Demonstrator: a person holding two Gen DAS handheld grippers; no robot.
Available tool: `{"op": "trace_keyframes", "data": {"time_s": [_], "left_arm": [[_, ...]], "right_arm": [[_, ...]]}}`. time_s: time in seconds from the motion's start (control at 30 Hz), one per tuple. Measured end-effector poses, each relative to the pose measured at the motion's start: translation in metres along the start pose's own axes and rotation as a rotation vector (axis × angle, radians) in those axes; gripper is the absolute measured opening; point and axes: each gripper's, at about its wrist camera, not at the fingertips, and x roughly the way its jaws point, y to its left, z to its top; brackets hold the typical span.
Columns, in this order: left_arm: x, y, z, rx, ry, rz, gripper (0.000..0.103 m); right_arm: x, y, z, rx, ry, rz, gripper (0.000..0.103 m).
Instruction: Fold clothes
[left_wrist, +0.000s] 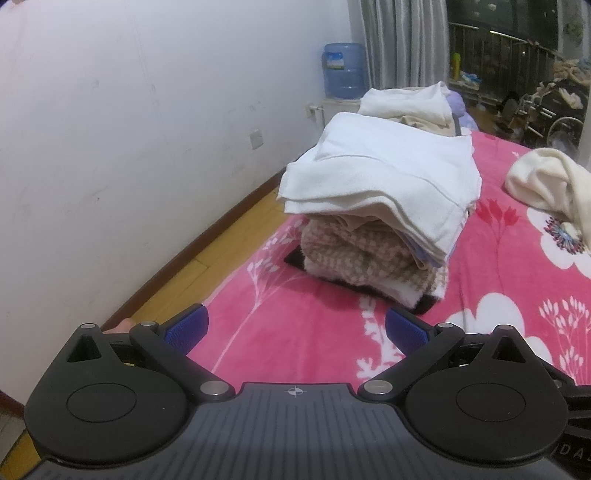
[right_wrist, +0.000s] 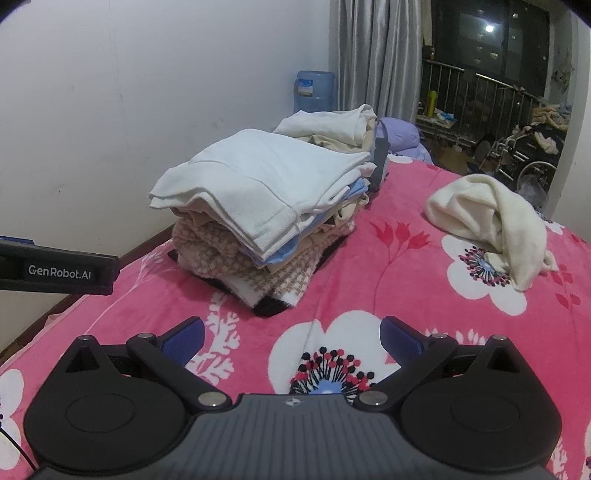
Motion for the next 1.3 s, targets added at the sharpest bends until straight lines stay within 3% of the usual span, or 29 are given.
{"op": "trace_keyframes", "data": {"time_s": [1.3], "left_arm": [[-0.0004, 0.0021, 0.0000, -0.022, 0.005, -0.006, 0.103]], "right_arm": [[0.0036, 0.0026, -0.0036, -0.008, 0.012, -0.009, 0.103]]}}
